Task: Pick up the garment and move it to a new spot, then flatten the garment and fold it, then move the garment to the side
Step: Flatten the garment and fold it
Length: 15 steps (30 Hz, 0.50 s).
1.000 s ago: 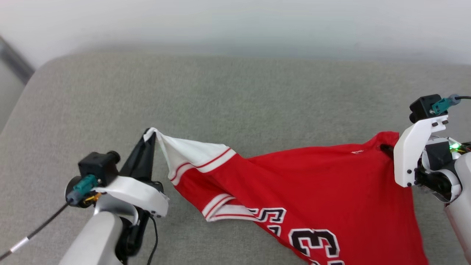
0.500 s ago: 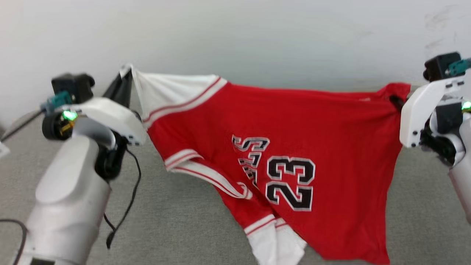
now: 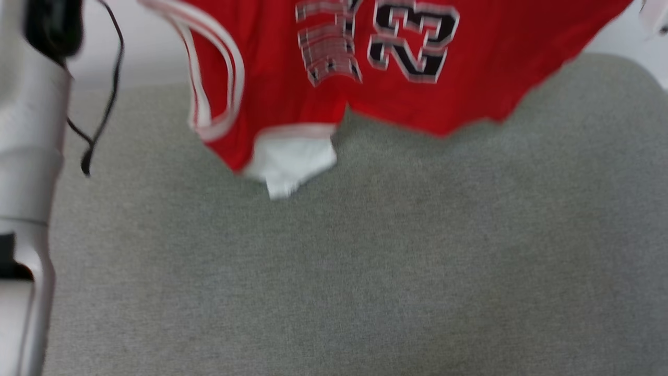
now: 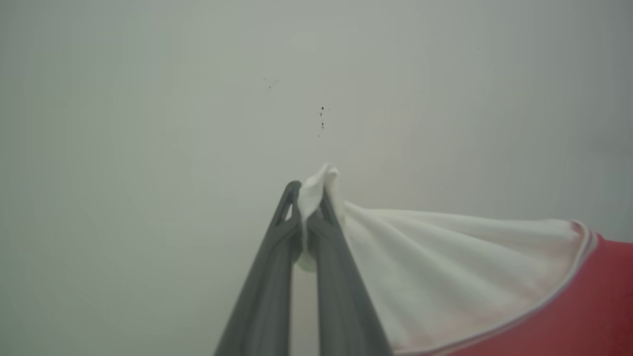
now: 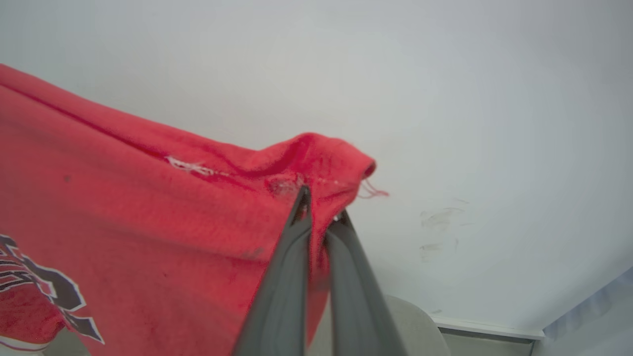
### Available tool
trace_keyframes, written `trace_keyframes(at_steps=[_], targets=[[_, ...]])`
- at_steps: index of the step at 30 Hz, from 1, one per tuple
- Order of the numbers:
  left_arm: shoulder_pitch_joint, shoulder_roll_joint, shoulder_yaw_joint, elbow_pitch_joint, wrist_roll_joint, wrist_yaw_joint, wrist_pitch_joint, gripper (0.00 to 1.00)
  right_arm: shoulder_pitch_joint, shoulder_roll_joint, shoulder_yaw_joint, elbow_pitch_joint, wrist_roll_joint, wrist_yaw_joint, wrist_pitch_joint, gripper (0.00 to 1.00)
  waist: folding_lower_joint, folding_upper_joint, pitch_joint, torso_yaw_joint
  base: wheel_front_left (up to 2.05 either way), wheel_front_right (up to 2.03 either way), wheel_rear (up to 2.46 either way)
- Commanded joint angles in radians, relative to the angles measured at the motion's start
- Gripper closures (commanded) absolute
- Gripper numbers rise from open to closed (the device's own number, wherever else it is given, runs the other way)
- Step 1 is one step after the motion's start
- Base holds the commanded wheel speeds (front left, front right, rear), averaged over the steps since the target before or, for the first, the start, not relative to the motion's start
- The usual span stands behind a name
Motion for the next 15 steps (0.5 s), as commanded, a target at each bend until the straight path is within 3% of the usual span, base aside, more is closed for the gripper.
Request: trace_keyframes(at_steps=[1,10,15], targets=[[-0.071,0.016,0.004,-0.001,0.012,0.006,-0.004,1.0,-0.059,-0.014,-0.009,-0.003,-0.013,-0.002,-0.025,1.0,0.0,0.0,0.112,-0.008,0.0,0.0,0.0],[-0.328,0.025,0.008,-0.008,0.032,0.008,-0.003,1.0,-0.278,-0.042,-0.007,-0.03,-0.024,-0.002,-0.092,1.0,0.0,0.0,0.315,-0.011,0.0,0.0,0.0],[-0.395,0.019,-0.003,0.017,0.043,0.003,-0.008,1.0,-0.351,-0.033,0.013,-0.008,-0.011,-0.002,-0.124,1.0,0.0,0.0,0.406,-0.009,0.0,0.0,0.0]])
